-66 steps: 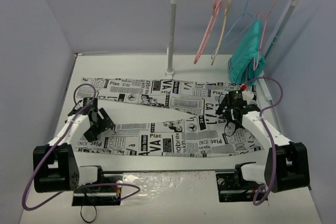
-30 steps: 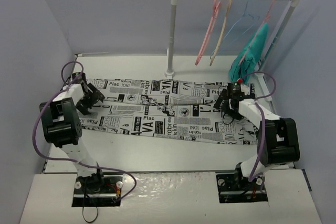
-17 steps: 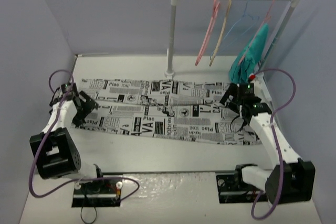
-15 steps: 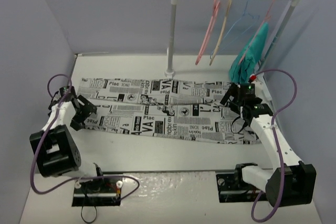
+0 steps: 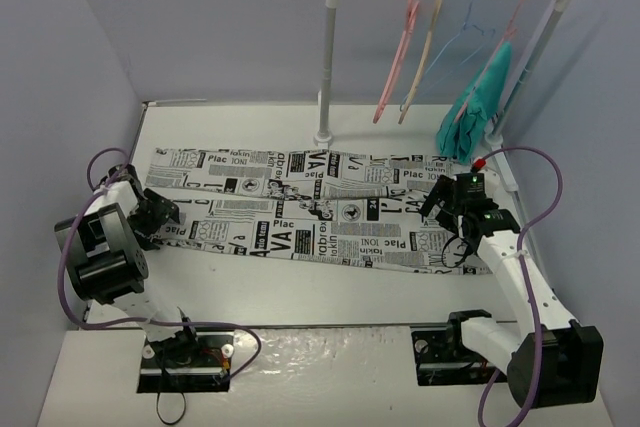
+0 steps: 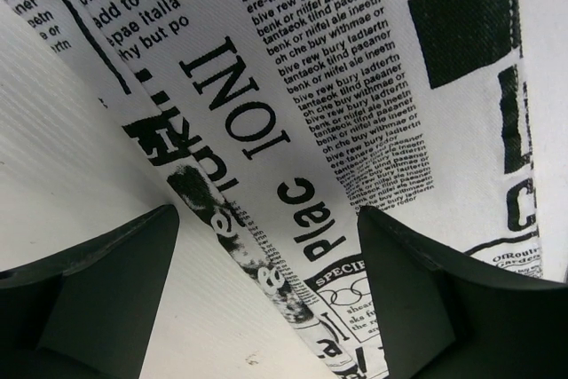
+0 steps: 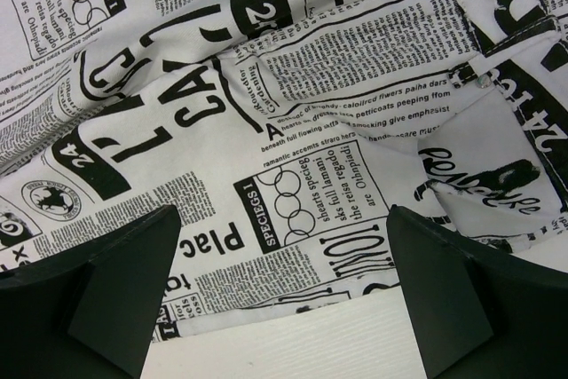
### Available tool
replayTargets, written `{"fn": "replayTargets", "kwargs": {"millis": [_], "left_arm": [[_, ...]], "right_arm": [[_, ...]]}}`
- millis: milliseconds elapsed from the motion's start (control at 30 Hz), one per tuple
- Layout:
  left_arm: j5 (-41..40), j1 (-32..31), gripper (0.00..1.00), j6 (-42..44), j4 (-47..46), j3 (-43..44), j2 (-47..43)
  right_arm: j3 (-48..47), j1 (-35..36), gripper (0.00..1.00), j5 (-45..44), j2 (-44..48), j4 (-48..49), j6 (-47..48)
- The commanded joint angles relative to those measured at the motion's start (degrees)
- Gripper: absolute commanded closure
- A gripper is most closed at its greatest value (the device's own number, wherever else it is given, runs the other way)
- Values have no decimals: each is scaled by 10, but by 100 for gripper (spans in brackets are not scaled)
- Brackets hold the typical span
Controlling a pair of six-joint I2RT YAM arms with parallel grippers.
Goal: Place the trousers on the hanger
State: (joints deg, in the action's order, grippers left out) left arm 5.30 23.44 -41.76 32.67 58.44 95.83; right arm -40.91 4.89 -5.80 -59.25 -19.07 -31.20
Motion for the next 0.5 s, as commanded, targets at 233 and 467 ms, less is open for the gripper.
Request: {"fn": "replayTargets", "kwargs": {"millis": [233, 467], "left_arm": [[-45, 4, 31, -8, 51, 17, 45], [-48, 5, 61, -5, 56, 22, 74]], "right_arm": [[-4, -4, 0, 6, 3, 4, -9], [2, -4, 0, 10, -3, 4, -21]]}}
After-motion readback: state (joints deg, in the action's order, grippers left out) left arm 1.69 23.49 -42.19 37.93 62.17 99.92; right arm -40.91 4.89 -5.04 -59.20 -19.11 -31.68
